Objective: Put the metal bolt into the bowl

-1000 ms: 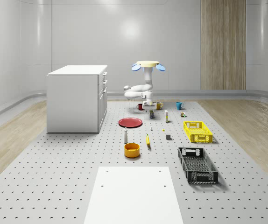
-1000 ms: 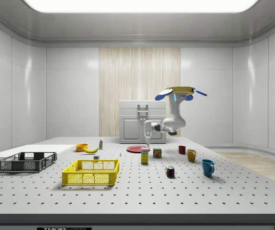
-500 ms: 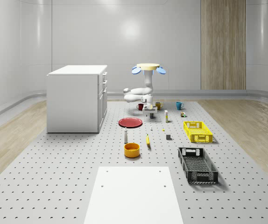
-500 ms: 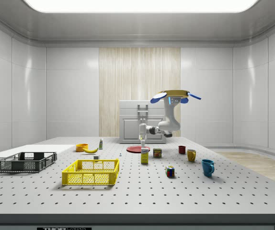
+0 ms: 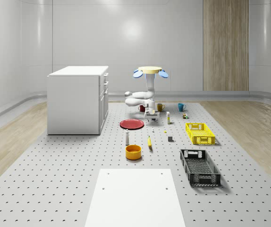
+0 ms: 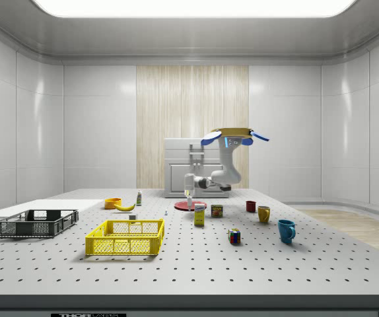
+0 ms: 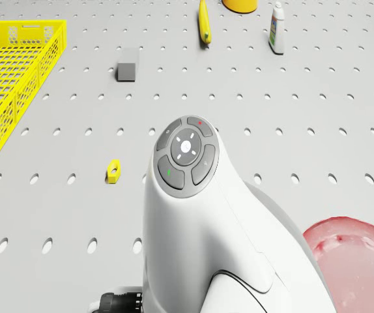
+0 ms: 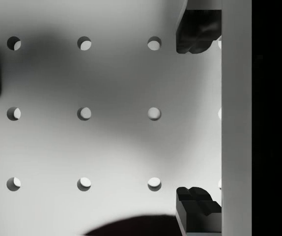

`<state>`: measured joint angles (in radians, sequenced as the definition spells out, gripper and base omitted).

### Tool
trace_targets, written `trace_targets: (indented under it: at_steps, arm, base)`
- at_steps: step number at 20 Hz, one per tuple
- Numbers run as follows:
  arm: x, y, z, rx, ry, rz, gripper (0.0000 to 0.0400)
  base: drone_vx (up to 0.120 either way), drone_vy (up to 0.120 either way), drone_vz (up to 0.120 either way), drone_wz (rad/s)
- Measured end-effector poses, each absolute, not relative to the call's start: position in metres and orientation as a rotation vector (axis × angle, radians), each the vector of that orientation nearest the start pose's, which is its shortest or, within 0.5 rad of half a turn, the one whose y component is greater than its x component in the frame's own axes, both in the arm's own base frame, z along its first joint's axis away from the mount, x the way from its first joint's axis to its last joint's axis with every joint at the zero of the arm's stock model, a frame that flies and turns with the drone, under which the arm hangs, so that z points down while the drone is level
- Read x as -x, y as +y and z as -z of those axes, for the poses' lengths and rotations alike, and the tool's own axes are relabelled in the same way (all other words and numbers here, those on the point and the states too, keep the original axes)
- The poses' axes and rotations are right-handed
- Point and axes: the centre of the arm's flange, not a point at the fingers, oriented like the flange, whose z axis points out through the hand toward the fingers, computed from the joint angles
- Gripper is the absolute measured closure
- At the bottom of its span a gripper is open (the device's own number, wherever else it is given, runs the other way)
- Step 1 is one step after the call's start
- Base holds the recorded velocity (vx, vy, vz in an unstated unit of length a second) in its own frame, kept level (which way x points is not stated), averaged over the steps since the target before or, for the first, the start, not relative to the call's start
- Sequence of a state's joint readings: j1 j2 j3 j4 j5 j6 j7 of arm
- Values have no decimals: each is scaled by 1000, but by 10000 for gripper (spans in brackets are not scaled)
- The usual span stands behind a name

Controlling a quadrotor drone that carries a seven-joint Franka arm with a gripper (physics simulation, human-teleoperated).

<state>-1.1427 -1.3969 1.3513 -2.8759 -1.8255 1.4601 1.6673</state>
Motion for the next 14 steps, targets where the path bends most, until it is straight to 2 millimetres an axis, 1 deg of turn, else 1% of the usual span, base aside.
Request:
trace_targets:
  at_steps: [1, 5, 14]
  arm:
    - [-307, 0, -491, -1, -2, -785, 0]
    - [-307, 0, -491, -1, -2, -785, 0]
    - [-307, 0, -491, -1, -2, -785, 0]
  base:
    - [120, 0, 0, 0]
    - [120, 0, -100, 0]
    - [120, 0, 0, 0]
